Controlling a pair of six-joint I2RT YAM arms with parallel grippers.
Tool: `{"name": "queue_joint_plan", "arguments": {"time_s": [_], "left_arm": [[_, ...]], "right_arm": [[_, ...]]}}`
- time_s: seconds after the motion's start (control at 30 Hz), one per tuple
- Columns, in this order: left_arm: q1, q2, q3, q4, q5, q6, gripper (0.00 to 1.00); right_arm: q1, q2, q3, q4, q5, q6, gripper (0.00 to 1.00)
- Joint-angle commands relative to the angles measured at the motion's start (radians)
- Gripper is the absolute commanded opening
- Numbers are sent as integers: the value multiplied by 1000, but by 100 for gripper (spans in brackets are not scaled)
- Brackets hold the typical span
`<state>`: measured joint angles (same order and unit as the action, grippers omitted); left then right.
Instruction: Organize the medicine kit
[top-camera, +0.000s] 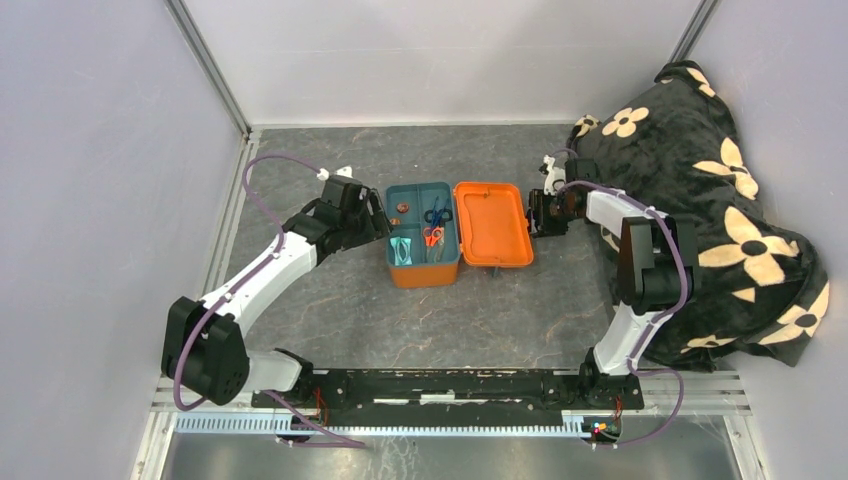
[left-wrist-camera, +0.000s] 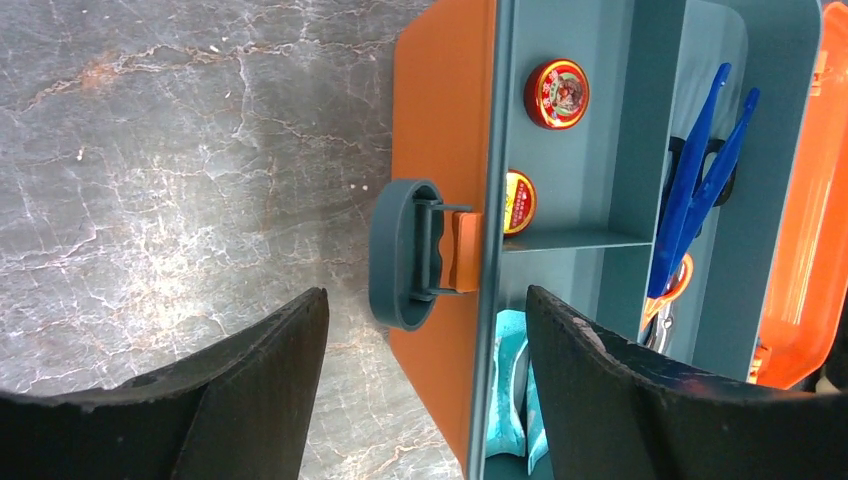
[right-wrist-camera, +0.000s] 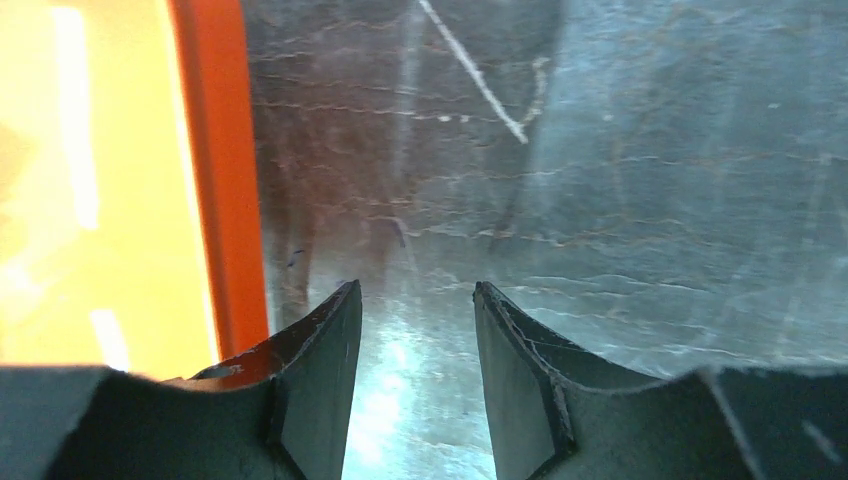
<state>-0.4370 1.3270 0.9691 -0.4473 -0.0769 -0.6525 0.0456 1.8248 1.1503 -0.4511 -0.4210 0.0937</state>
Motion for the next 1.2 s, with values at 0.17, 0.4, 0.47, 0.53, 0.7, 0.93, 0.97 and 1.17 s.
{"name": "queue_joint_plan", "arguments": {"time_s": [0.17, 0.4, 0.47, 0.53, 0.7, 0.93, 0.97, 1.17], "left_arm": [[14, -23, -31, 35, -11, 51, 75], [14, -6, -39, 47, 3, 47, 73], [13, -6, -45, 51, 11, 47, 72], [14, -6, -49, 52, 12, 49, 72], [13, -5, -54, 56, 13, 49, 70], [13, -4, -69, 73, 27, 39, 68], [12, -6, -69, 73, 25, 39, 68], [13, -37, -54, 68, 21, 35, 68]], "right_arm": [[-1, -110, -73, 218, -242, 157, 52], [-26, -176, -164, 412, -353, 318, 52], [-30, -176, -203, 532, -427, 388, 52], [-30, -173, -224, 594, -465, 436, 52], [-30, -192, -241, 662, -499, 491, 52], [-27, -257, -262, 753, -504, 574, 52], [-27, -269, -259, 753, -503, 578, 52], [28, -306, -189, 610, -436, 485, 52]]}}
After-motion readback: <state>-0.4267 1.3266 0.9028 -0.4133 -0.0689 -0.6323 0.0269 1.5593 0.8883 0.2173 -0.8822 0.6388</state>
